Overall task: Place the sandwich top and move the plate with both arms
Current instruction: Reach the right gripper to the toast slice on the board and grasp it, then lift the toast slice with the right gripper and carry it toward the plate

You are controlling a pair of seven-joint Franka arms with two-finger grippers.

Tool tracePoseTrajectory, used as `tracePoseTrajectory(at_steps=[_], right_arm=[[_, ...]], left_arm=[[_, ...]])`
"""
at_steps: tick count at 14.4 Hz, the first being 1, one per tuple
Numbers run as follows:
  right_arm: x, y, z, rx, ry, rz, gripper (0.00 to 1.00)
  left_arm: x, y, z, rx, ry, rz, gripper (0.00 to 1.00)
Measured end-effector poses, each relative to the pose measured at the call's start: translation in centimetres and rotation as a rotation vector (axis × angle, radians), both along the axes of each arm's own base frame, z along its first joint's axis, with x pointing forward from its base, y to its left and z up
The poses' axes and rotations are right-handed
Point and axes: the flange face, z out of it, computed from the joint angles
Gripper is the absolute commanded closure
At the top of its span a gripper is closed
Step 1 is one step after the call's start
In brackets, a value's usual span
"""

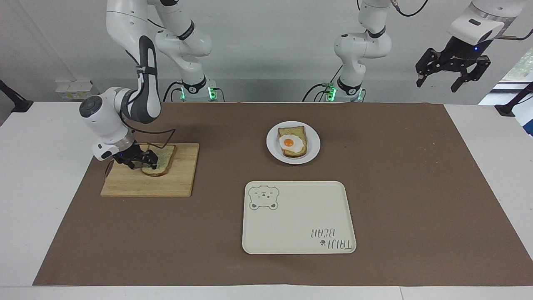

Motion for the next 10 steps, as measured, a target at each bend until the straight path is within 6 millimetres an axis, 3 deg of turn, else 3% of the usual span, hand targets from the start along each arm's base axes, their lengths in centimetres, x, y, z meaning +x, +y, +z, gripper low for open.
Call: tracePoseTrajectory(at_steps=[10], right_arm=[[0.12,0.69,0.81,0.008,-0.015,0.013,1.0]], left_arm=[[-0.01,0.0,0.02,0.0,0.0,0.0,0.0]])
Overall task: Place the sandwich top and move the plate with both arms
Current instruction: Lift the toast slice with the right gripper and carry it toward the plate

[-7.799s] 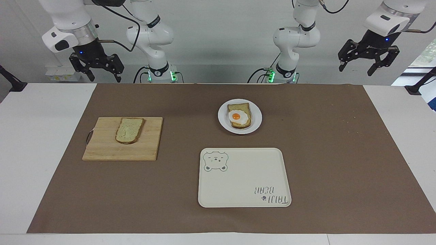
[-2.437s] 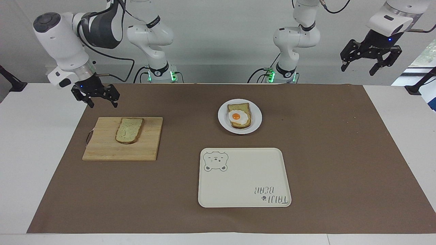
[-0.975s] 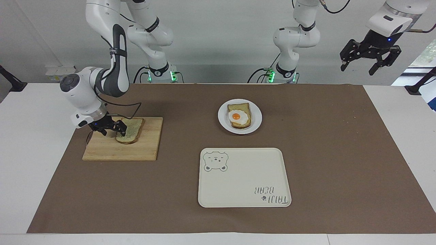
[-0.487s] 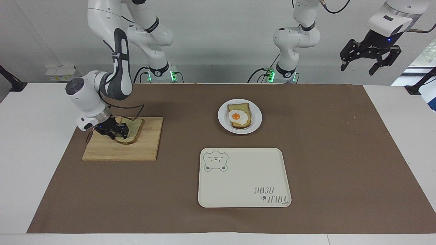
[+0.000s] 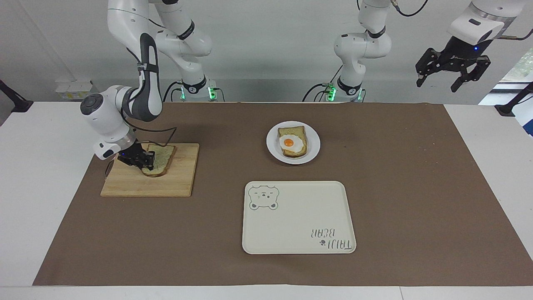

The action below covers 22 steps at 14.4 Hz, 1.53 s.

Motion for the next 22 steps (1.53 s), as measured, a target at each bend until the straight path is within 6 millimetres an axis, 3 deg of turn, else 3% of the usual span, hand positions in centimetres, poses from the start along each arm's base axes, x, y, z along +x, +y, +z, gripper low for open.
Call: tracePoseTrajectory(at_steps=[10,16,18,22], right_arm=[[0.4,-0.1,1.1,0.016,0.036,0.015,1.0],[1.2,1.4,8.1,0.061,0.098,0.082,1.0],[0.9,2.7,10.4,0.084,0.146,0.136,1.0],[1.1,5.7,13.0,0.176,0.185,0.206,1.0]], left_arm=[[0.0,0.0,0.0,0.0,0.0,0.001,0.0],[0.0,0.0,0.0,0.0,0.0,0.001,0.0],[0.0,0.0,0.0,0.0,0.0,0.001,0.0],[0.0,0.0,0.0,0.0,0.0,0.001,0.0]])
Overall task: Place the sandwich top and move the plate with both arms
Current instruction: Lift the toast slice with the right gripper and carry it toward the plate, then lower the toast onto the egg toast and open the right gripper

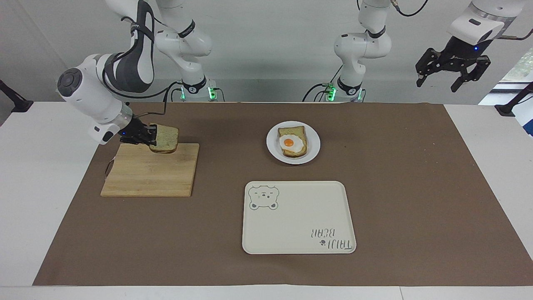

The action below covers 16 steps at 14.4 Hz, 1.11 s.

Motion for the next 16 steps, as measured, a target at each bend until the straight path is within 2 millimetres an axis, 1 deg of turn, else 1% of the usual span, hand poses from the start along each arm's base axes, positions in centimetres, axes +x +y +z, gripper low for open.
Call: tracePoseTrajectory(at_steps=[2,3,5,6,9,12,14,16], right_arm=[[0.1,1.3,0.5,0.064,0.006,-0.002,1.0],[0.1,2.2,0.6,0.088,0.01,0.004,1.0],[0.3,4.9,0.5,0.127,0.019,0.02,1.0],[0.3,6.4,0.5,0.133,0.031,0.01,1.0],[0.1,12.0,0.5,0.136,0.076,-0.026,1.0],[-0.2,16.1,0.4,0.149,0.091,-0.011,1.0],[-0.3,19.0,0.0,0.142,0.096,-0.031,1.0],[-0.4,22.7,-0.7,0.162,0.095,-0.049,1.0]], left_arm=[[0.0,0.0,0.0,0.0,0.0,0.0,0.0],[0.0,0.0,0.0,0.0,0.0,0.0,0.0],[0.0,0.0,0.0,0.0,0.0,0.0,0.0],[0.0,0.0,0.0,0.0,0.001,0.0,0.0],[0.0,0.0,-0.1,0.0,0.003,0.0,0.0],[-0.1,0.0,-0.2,0.0,0.005,0.0,0.0],[-0.1,0.0,-0.2,0.0,0.005,0.0,0.0],[-0.1,0.0,-0.2,0.0,0.006,0.0,0.0]])
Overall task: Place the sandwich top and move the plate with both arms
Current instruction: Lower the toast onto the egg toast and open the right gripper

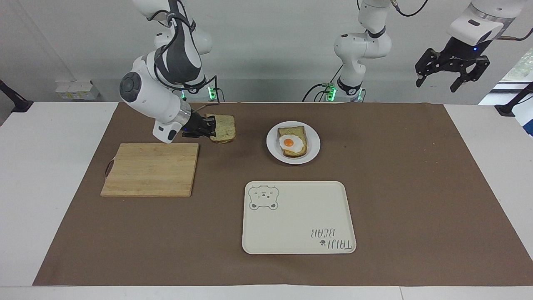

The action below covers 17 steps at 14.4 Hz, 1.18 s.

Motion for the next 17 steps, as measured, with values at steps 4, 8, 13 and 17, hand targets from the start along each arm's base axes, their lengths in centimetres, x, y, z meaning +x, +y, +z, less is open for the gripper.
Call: tracePoseTrajectory(at_steps=[4,8,13,17], right_arm=[[-0.5,7.6,-1.8,0.03,-0.002,-0.085,1.0],[-1.6,14.1,-4.3,0.041,-0.034,-0.114,1.0],[-4.5,20.8,-7.4,0.036,-0.072,-0.043,1.0],[-5.8,22.1,-8.4,0.029,-0.062,-0.005,1.0]], left_arm=[[0.0,0.0,0.0,0.0,0.0,0.0,0.0],[0.0,0.0,0.0,0.0,0.001,0.0,0.0],[0.0,0.0,0.0,0.0,0.001,0.0,0.0],[0.0,0.0,0.0,0.0,0.001,0.0,0.0]])
